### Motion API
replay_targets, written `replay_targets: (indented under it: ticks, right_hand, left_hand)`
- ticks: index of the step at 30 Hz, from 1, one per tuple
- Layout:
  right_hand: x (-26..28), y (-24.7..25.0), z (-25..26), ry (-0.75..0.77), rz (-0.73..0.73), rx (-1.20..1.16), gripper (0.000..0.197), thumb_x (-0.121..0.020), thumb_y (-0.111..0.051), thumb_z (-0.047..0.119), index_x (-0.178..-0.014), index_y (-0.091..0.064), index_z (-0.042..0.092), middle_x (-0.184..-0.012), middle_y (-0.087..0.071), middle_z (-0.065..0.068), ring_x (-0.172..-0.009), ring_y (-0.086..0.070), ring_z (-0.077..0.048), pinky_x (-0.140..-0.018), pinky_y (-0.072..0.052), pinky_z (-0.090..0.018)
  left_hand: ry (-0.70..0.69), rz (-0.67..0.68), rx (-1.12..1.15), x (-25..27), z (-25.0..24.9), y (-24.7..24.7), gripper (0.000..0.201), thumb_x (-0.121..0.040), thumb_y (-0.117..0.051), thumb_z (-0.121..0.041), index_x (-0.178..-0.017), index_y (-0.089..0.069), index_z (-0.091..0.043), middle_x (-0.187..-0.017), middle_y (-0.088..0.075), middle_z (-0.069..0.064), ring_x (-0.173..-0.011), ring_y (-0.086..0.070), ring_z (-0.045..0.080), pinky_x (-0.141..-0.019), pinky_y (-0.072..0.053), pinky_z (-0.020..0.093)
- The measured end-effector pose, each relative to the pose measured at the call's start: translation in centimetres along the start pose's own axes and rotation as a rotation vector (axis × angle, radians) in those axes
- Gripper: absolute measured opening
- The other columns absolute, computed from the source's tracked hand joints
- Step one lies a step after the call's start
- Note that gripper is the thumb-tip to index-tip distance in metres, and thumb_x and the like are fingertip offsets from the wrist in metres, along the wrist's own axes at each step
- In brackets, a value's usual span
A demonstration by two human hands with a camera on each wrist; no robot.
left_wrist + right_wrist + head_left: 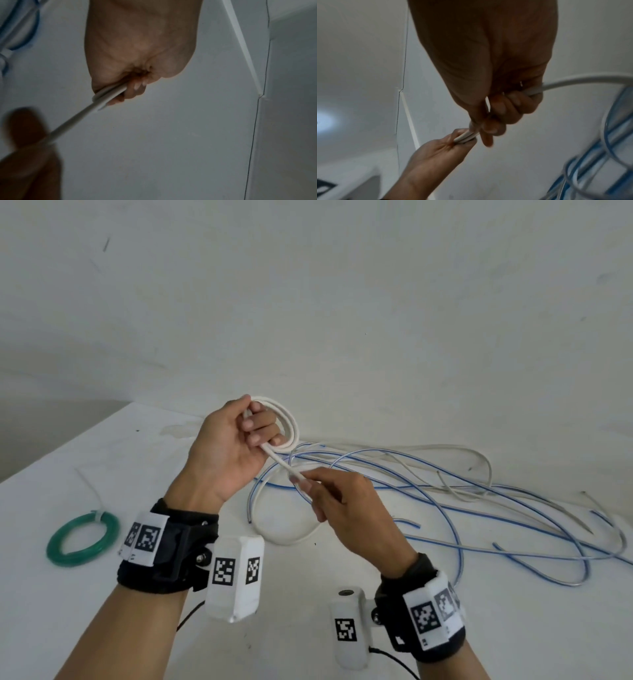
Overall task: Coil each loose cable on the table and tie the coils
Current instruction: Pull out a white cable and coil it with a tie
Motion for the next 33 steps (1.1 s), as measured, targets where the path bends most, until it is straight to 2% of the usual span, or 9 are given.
replay_targets:
  ticks: [3, 9, 13, 16, 19, 23, 27, 30, 33]
  right_hand:
    - [-0.1, 1.2, -2.1, -0.137, 0.012, 0.194, 0.030, -0.101, -0.054, 0.046, -0.086, -0.071, 0.027, -0.062, -0.063, 0.002, -0.064, -0.056, -0.017, -0.068, -0.050, -0.039]
    - [0.9, 5.1, -5.9, -0.414, -0.082, 0.535, 0.070, -0.081, -0.043, 0.085, -0.073, -0.065, 0.019, -0.074, -0.069, 0.002, -0.077, -0.065, -0.023, -0.074, -0.053, -0.036]
    - [1.5, 5.6, -6.3, -0.461, -0.056, 0.690, 0.060, -0.088, -0.045, 0.077, -0.082, -0.062, 0.020, -0.083, -0.070, 0.002, -0.084, -0.065, -0.024, -0.065, -0.041, -0.032]
    - [1.6, 5.9, -6.2, -0.482, -0.064, 0.718, 0.048, -0.096, -0.046, 0.066, -0.091, -0.061, 0.021, -0.092, -0.069, 0.000, -0.094, -0.064, -0.027, -0.069, -0.039, -0.034]
    - [1.4, 5.8, -5.4, -0.448, -0.104, 0.649, 0.037, -0.103, -0.045, 0.052, -0.097, -0.057, 0.018, -0.096, -0.064, 0.000, -0.097, -0.061, -0.030, -0.071, -0.037, -0.036]
    - [1.1, 5.3, -4.5, -0.341, -0.192, 0.190, 0.029, -0.105, -0.048, 0.029, -0.092, -0.056, 0.005, -0.084, -0.061, -0.008, -0.085, -0.058, -0.034, -0.076, -0.048, -0.047]
    - [0.8, 5.3, -3.2, -0.308, -0.264, -0.070, 0.049, -0.097, -0.042, 0.039, -0.093, -0.055, -0.008, -0.075, -0.050, -0.008, -0.071, -0.045, -0.027, -0.075, -0.048, -0.058]
    - [0.6, 4.9, -2.3, -0.268, -0.317, -0.147, 0.038, -0.103, -0.041, 0.032, -0.086, -0.056, 0.001, -0.069, -0.054, 0.006, -0.067, -0.047, -0.015, -0.070, -0.046, -0.051]
    - [0.8, 4.3, -0.4, -0.161, -0.365, -0.137, 0.033, -0.109, -0.037, 0.022, -0.081, -0.050, 0.011, -0.068, -0.060, 0.014, -0.066, -0.053, -0.008, -0.067, -0.043, -0.032]
  left_hand:
    - [0.032, 0.049, -0.042, 0.2, -0.1, -0.6, 0.037, -0.106, -0.032, -0.027, -0.073, -0.044, -0.018, -0.053, -0.026, -0.008, -0.042, -0.024, 0.008, -0.054, -0.034, 0.025]
    - [0.139, 0.163, -0.279, 0.6, 1.8, -1.7, 0.041, -0.107, -0.031, -0.034, -0.072, -0.045, -0.017, -0.050, -0.025, -0.009, -0.039, -0.023, 0.007, -0.048, -0.036, 0.024]
    - [0.184, 0.283, -0.585, 1.6, 4.3, -3.4, 0.038, -0.107, -0.030, -0.035, -0.077, -0.042, -0.016, -0.052, -0.024, -0.009, -0.042, -0.020, 0.007, -0.055, -0.032, 0.027]
    - [0.180, 0.349, -0.868, 2.4, 5.9, -4.2, 0.037, -0.110, -0.028, -0.030, -0.080, -0.040, -0.014, -0.056, -0.027, -0.007, -0.048, -0.020, 0.009, -0.060, -0.025, 0.030]
    - [0.145, 0.329, -1.107, 2.7, 6.7, -4.3, 0.038, -0.110, -0.029, -0.034, -0.083, -0.039, -0.010, -0.064, -0.029, -0.002, -0.054, -0.026, 0.011, -0.062, -0.025, 0.030]
    - [0.102, 0.309, -1.266, 2.5, 8.0, -3.8, 0.042, -0.108, -0.032, -0.048, -0.076, -0.038, -0.021, -0.067, -0.038, -0.010, -0.063, -0.036, 0.011, -0.068, -0.034, 0.029]
    - [-0.018, 0.249, -1.274, 2.4, 8.0, -4.6, 0.039, -0.108, -0.031, -0.048, -0.076, -0.040, -0.026, -0.069, -0.042, -0.011, -0.060, -0.040, 0.006, -0.070, -0.035, 0.029]
    - [-0.117, 0.227, -1.288, 2.8, 7.8, -5.5, 0.038, -0.109, -0.029, -0.044, -0.079, -0.042, -0.022, -0.072, -0.045, -0.010, -0.062, -0.045, 0.003, -0.071, -0.038, 0.033]
    - [-0.150, 0.184, -1.180, 2.9, 7.3, -5.4, 0.042, -0.109, -0.031, -0.043, -0.090, -0.048, -0.009, -0.078, -0.054, 0.002, -0.080, -0.056, 0.022, -0.085, -0.046, 0.040]
Point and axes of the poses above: each hand's wrist, its own x-axis away from the middle knuckle, its own y-axis out of the back of the hand, z = x × y, the point moved 10 cm from there along -x, towards the middle knuckle
